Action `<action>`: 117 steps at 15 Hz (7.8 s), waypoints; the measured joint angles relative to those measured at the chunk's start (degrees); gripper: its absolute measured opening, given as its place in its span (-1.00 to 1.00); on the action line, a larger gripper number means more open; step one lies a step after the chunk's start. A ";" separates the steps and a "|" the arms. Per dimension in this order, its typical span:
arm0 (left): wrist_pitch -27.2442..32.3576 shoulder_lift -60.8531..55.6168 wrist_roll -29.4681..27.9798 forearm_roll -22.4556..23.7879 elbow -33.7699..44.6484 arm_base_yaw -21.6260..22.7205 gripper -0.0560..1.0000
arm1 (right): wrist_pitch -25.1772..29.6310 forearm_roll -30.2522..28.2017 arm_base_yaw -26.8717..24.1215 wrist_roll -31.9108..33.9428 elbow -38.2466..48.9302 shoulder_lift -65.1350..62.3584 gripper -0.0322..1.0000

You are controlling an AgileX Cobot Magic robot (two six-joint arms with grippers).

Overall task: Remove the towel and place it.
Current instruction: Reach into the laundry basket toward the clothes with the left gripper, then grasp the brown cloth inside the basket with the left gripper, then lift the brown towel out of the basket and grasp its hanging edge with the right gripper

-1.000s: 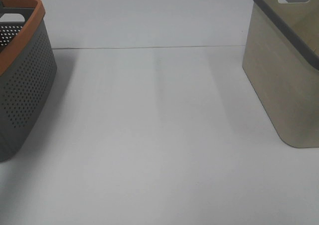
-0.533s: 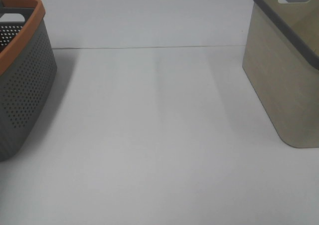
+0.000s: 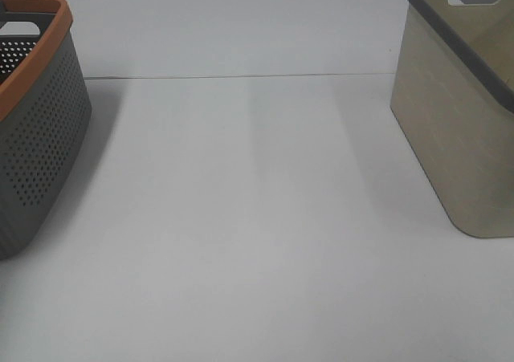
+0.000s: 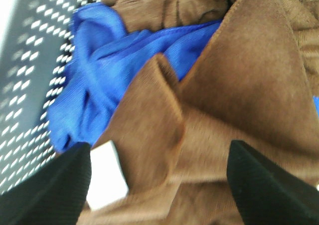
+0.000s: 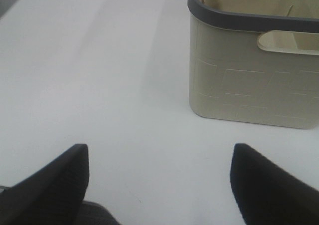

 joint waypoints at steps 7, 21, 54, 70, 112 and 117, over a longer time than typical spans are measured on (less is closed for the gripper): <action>3.95 9.80 2.41 -3.84 -6.88 0.00 0.35 | 0.00 0.00 0.00 0.00 0.00 0.00 0.50; 4.30 10.89 5.16 -3.78 -9.97 0.00 -0.83 | 0.00 0.00 0.00 0.00 0.00 0.00 0.50; 4.64 8.82 13.29 -2.52 -5.50 0.00 -0.82 | 0.00 0.00 0.00 0.00 0.00 0.00 0.50; 4.70 -1.60 13.29 -2.52 -5.50 0.00 -0.88 | 0.00 0.00 0.00 0.00 0.00 0.00 0.50; 4.87 -8.54 13.24 -4.70 -8.31 0.00 -0.89 | 0.00 0.00 0.00 0.00 0.00 0.00 0.50; 4.93 -18.28 14.84 -13.52 -8.37 0.00 -0.89 | 0.00 0.00 0.00 0.00 0.00 0.00 0.50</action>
